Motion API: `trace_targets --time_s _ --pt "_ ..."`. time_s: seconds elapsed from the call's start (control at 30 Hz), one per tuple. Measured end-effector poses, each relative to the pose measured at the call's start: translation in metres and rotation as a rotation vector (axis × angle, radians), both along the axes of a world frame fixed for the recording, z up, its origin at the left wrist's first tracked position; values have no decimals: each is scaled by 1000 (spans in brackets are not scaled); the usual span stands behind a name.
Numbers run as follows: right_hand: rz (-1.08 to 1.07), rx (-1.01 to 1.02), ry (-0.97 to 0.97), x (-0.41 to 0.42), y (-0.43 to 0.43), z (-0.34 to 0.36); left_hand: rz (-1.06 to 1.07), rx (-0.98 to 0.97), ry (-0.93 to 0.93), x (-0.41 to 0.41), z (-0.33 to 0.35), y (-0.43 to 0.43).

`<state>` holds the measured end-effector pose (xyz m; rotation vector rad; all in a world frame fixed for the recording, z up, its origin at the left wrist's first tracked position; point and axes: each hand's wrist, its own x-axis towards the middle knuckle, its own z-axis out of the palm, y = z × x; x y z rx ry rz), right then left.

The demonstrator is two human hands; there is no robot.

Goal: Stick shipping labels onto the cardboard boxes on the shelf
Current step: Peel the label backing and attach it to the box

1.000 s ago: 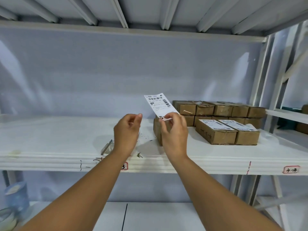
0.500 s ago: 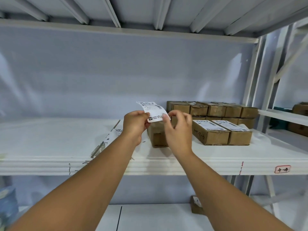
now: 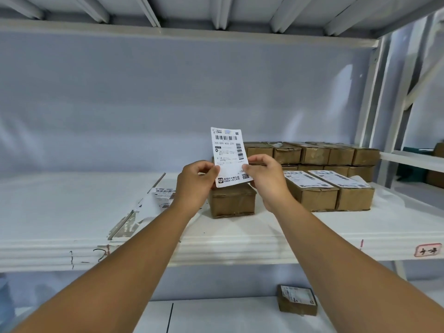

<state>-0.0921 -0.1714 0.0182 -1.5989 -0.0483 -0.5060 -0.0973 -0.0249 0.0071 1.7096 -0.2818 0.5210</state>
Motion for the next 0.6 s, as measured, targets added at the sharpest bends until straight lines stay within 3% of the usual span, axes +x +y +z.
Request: trace_targets --time_s 0.1,0.27,0.47,0.6 --pt "2 -26 -46 5 -1 -7 78 51 -91 6 -7 2" --pt "32 134 -119 6 -7 -14 108 158 -166 1 -7 1" --pt "25 93 -139 6 -5 -18 114 -41 -104 7 -9 6" --pt "-43 7 -164 3 -6 -22 95 -17 -126 5 -11 5"
